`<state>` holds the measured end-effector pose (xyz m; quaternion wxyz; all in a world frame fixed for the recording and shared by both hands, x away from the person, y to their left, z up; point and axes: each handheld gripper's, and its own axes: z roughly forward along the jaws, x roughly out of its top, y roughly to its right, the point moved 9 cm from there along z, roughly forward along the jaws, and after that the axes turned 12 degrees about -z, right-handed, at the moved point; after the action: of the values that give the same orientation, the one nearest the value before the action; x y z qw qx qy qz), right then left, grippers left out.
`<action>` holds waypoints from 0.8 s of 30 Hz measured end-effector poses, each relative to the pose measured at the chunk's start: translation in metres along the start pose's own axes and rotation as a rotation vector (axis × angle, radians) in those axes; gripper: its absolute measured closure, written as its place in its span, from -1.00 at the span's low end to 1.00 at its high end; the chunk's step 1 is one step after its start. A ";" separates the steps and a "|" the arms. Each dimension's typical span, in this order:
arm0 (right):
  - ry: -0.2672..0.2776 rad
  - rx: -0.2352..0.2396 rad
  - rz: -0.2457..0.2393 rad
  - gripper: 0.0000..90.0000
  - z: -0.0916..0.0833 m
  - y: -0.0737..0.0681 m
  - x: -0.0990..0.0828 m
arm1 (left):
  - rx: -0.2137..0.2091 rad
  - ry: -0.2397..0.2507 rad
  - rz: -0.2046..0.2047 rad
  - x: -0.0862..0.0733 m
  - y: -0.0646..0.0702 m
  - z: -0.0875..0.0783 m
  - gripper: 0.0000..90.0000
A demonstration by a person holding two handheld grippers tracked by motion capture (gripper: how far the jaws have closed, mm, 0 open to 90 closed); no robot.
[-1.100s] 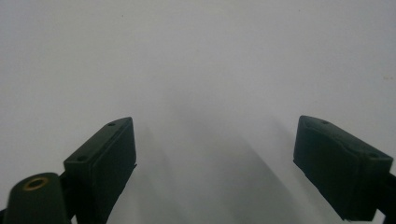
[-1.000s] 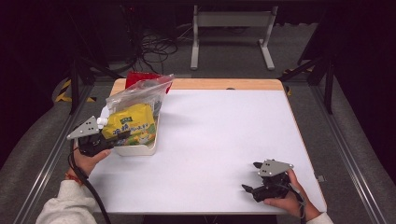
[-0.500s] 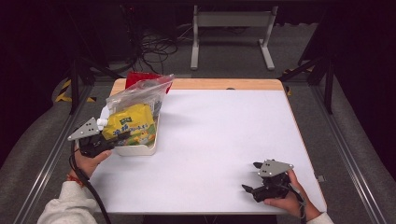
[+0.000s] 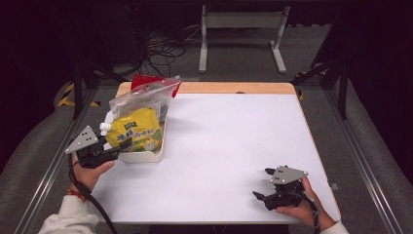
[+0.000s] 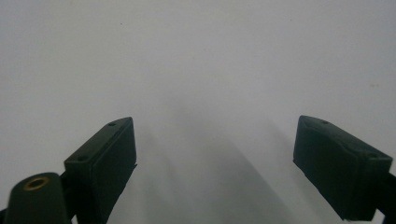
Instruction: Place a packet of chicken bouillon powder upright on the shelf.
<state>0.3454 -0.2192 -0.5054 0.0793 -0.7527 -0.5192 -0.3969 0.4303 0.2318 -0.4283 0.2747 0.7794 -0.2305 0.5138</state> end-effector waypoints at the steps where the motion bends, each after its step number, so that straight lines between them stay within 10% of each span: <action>1: 0.000 -0.002 0.002 -0.70 0.000 0.000 0.000 | 0.012 -0.001 0.006 0.000 0.001 -0.001 0.11; 14: 0.013 -0.021 0.000 -0.70 0.000 0.008 0.005 | 0.215 0.030 -0.055 -0.016 0.003 -0.024 -0.62; 24: 0.037 -0.056 0.025 -0.70 -0.005 0.017 0.007 | 0.170 -0.023 -0.049 -0.044 0.030 -0.031 -0.54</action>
<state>0.3581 -0.2245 -0.4925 0.0727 -0.7537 -0.4968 -0.4240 0.3746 0.2334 -0.4532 0.2173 0.8110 -0.1701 0.5158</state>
